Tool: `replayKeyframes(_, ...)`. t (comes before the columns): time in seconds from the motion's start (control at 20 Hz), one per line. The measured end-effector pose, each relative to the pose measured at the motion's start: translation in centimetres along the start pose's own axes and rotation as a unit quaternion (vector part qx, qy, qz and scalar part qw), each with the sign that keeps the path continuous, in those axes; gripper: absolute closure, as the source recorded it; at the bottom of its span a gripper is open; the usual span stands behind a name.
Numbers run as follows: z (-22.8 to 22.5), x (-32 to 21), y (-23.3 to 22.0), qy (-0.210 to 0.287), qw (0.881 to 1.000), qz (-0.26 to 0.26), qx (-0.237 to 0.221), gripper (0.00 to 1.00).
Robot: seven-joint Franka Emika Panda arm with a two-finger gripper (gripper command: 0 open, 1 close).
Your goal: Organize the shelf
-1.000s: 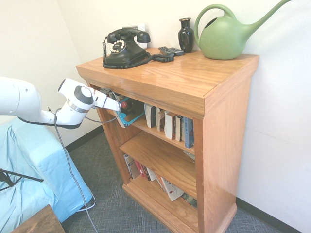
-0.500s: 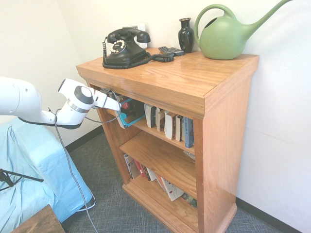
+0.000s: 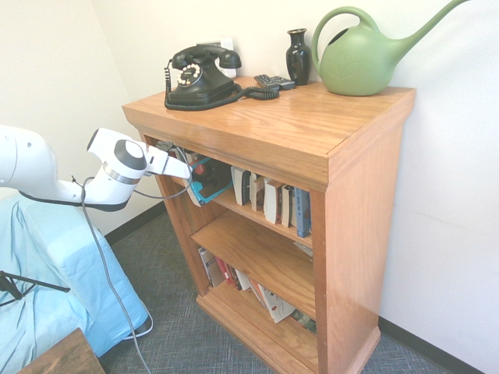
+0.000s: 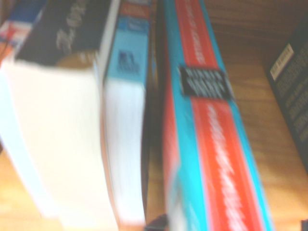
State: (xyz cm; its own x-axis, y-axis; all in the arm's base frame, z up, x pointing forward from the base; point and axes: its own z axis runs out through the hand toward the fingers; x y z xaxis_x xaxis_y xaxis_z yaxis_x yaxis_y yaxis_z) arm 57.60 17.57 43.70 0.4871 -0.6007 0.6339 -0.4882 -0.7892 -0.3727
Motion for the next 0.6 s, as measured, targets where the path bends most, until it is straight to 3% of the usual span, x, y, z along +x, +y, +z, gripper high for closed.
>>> replayKeyframes(0.6, -7.3, -3.0, 7.8, -0.024, 0.999, 0.010, 0.033, 0.00)
